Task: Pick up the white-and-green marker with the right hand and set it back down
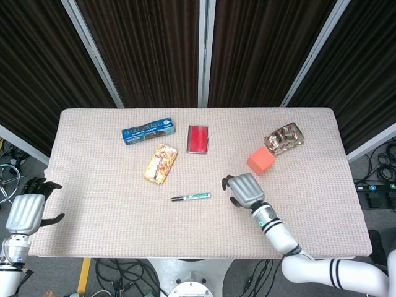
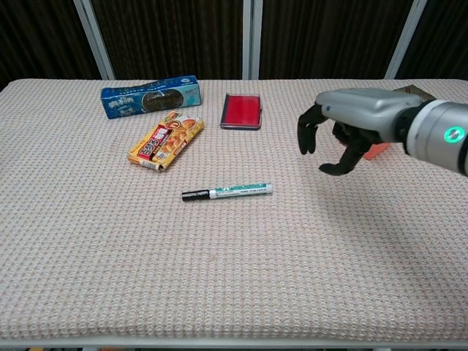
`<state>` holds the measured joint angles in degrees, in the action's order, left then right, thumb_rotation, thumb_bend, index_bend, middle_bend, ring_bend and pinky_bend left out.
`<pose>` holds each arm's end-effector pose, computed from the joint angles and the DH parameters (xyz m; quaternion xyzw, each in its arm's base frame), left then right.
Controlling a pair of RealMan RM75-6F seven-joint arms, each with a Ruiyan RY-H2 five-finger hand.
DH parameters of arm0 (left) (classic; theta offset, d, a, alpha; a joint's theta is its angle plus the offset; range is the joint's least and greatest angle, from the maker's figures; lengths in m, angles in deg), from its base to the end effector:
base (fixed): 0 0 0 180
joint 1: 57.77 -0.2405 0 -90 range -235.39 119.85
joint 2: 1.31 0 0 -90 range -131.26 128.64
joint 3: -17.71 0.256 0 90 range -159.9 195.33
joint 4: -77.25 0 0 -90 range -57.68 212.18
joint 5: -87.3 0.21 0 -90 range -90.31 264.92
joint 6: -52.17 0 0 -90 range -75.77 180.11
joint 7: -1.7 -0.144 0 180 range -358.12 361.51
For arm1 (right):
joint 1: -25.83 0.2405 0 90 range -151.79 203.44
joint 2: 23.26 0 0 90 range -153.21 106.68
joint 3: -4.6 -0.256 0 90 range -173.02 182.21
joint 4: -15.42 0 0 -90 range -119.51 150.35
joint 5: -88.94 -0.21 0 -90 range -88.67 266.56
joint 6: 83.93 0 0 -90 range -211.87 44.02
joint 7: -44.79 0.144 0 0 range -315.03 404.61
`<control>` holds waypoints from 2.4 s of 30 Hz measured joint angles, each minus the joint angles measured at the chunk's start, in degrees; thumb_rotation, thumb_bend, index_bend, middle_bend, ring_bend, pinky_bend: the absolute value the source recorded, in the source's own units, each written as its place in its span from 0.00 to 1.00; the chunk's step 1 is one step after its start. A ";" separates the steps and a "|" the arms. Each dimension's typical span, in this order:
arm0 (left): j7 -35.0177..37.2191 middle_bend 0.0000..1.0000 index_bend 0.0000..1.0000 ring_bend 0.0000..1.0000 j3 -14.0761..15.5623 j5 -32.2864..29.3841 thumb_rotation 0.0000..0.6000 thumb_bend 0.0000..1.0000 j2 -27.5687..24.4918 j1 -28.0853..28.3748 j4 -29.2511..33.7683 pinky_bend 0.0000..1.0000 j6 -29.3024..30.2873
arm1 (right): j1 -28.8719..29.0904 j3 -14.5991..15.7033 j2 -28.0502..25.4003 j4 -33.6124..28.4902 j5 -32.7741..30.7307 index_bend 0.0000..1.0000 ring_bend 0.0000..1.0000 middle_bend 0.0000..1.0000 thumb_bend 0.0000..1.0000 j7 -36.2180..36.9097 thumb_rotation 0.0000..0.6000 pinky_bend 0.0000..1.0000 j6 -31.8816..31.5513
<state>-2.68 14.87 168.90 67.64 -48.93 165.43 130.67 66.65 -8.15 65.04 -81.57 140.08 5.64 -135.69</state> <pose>-0.3207 0.2029 0.1272 -0.6185 -0.3987 -0.3441 0.5832 -0.1254 -0.3109 -0.0293 0.7744 -0.3941 0.3037 0.3907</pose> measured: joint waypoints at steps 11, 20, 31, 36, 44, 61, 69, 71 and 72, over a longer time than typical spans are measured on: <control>1.67 0.27 0.31 0.14 0.31 -0.25 1.00 0.00 -0.24 -0.41 -1.17 0.13 0.05 | 4.27 2.71 12.83 12.09 3.28 0.48 0.84 0.43 0.23 -2.10 1.00 0.90 -5.33; 3.39 0.27 0.31 0.14 0.38 -0.76 1.00 0.00 -0.53 -0.71 -1.20 0.13 -0.25 | 5.40 3.04 18.09 16.38 2.99 0.49 0.84 0.44 0.23 -4.96 1.00 0.90 -8.10; 4.96 0.27 0.31 0.14 0.72 -0.47 1.00 0.00 -0.72 -0.61 -1.82 0.13 -0.91 | 6.63 2.43 22.10 18.74 0.78 0.49 0.84 0.43 0.23 -7.88 1.00 0.90 -8.70; 5.86 0.27 0.31 0.14 0.79 -0.52 1.00 0.00 -0.72 -0.73 -2.09 0.13 -0.99 | 6.75 2.48 23.73 20.17 0.07 0.49 0.84 0.43 0.23 -9.08 1.00 0.90 -9.38; 6.68 0.27 0.31 0.14 0.82 -0.59 1.00 0.00 -0.59 -0.69 -2.69 0.13 -1.34 | 6.99 2.13 25.84 22.19 -1.07 0.49 0.83 0.44 0.23 -10.46 1.00 0.90 -9.66; 7.20 0.27 0.31 0.14 1.37 -0.21 1.00 0.00 -0.22 -1.07 -5.39 0.13 -1.35 | 7.59 0.76 28.87 24.30 -1.43 0.49 0.83 0.46 0.23 -12.36 1.00 0.90 -10.64; 7.57 0.27 0.31 0.14 1.58 -0.16 1.00 0.00 0.42 -0.93 -6.54 0.13 -2.02 | 8.00 0.23 30.02 25.19 -2.76 0.49 0.83 0.47 0.23 -13.81 1.00 0.90 -10.19; 7.83 0.26 0.31 0.14 1.61 -0.12 1.00 0.00 0.48 -0.91 -6.68 0.13 -2.10 | 8.09 0.11 30.28 25.47 -2.72 0.49 0.83 0.47 0.23 -13.88 1.00 0.90 -10.26; 7.97 0.27 0.31 0.14 1.64 -0.09 1.00 0.00 0.51 -0.89 -6.79 0.13 -2.20 | 8.14 0.05 30.43 25.66 -2.63 0.49 0.83 0.48 0.24 -13.95 1.00 0.90 -10.35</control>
<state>5.29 16.51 168.81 68.15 -49.83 158.64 128.47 74.80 -8.10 95.47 -55.91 137.45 -8.31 -146.04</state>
